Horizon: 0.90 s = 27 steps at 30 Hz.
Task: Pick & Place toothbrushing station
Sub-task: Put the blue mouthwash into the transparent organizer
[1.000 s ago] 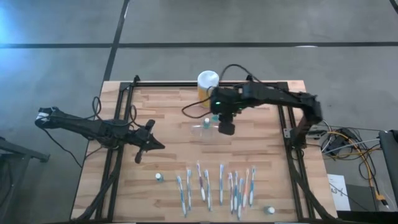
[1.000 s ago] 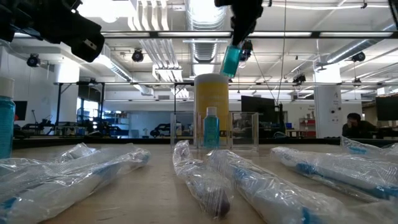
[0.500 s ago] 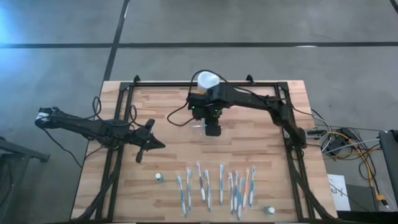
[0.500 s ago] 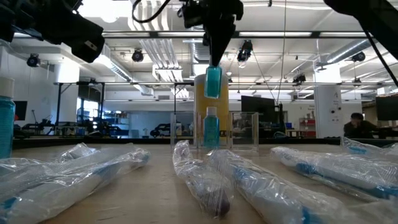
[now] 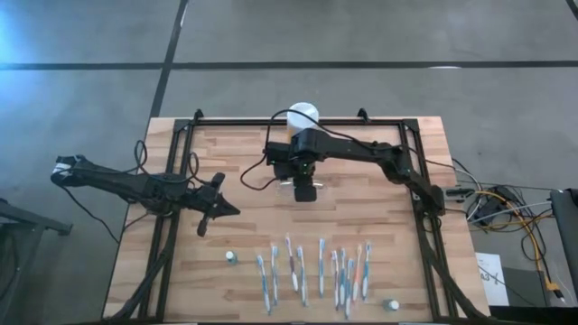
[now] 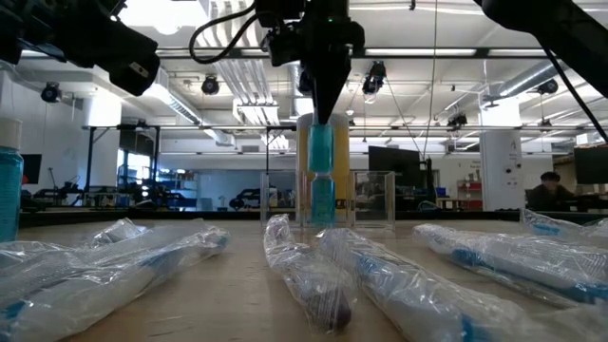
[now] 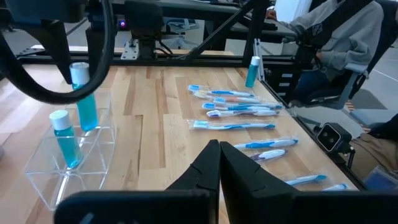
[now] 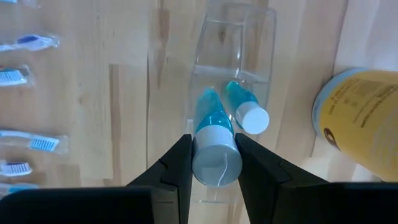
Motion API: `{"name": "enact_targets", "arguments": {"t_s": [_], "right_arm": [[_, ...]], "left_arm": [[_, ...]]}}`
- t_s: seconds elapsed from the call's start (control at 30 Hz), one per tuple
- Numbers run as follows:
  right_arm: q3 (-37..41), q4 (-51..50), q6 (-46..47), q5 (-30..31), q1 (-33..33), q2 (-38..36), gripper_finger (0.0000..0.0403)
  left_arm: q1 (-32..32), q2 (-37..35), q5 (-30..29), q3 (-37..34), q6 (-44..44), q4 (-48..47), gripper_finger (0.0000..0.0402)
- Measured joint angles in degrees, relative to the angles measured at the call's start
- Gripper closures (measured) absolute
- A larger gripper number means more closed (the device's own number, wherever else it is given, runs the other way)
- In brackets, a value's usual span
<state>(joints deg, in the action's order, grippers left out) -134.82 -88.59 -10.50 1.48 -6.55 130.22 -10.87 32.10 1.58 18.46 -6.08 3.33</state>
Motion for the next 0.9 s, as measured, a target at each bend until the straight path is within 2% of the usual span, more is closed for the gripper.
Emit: {"name": "enact_targets", "arguments": {"t_s": [0.9], "right_arm": [[0.5,2.9,-2.4,0.0,-0.1,4.7,0.0309]], "left_arm": [[0.0,0.0,0.0,0.0,-0.1,-0.4,0.0393]]}}
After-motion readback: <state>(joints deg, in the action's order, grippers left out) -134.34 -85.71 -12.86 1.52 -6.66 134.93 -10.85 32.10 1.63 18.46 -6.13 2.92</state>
